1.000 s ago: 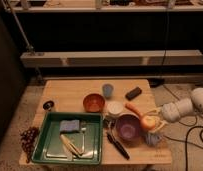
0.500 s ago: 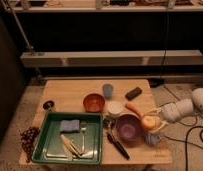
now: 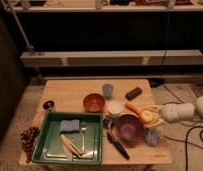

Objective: Place apple in plastic cup

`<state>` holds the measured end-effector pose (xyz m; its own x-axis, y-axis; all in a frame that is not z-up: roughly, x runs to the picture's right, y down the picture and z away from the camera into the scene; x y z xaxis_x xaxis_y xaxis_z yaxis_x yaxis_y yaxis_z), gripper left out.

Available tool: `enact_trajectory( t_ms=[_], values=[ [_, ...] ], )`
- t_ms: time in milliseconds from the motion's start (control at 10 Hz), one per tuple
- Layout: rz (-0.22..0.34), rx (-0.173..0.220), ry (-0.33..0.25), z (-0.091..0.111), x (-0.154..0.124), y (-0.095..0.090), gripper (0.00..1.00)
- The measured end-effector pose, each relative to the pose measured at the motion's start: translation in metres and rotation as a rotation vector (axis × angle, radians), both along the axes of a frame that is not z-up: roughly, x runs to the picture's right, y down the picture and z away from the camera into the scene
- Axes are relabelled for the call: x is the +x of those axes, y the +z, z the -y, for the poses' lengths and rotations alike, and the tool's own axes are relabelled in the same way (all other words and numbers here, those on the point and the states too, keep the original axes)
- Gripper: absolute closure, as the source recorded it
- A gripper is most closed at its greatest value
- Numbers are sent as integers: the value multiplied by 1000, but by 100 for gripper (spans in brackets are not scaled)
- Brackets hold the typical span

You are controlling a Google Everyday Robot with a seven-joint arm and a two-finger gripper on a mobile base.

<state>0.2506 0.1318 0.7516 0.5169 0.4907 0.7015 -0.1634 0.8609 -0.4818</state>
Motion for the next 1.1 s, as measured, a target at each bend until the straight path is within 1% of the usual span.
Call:
enact_trajectory(
  t_ms=[100,200,400,600,700,800,1000,1100],
  values=[
    [4,1,23,11,-3,6,100],
    [12,1,28,18,-7,10,100],
    [27,0,33,43,-22,25,100],
    [48,-3,23,66,-49,40,100],
    [53,-2,27,76,-58,48,100],
    [57,-4,36,82,-66,59,100],
    [56,-6,63,86,-78,77,100],
    [51,-6,93,87,-86,93,100]
  ],
)
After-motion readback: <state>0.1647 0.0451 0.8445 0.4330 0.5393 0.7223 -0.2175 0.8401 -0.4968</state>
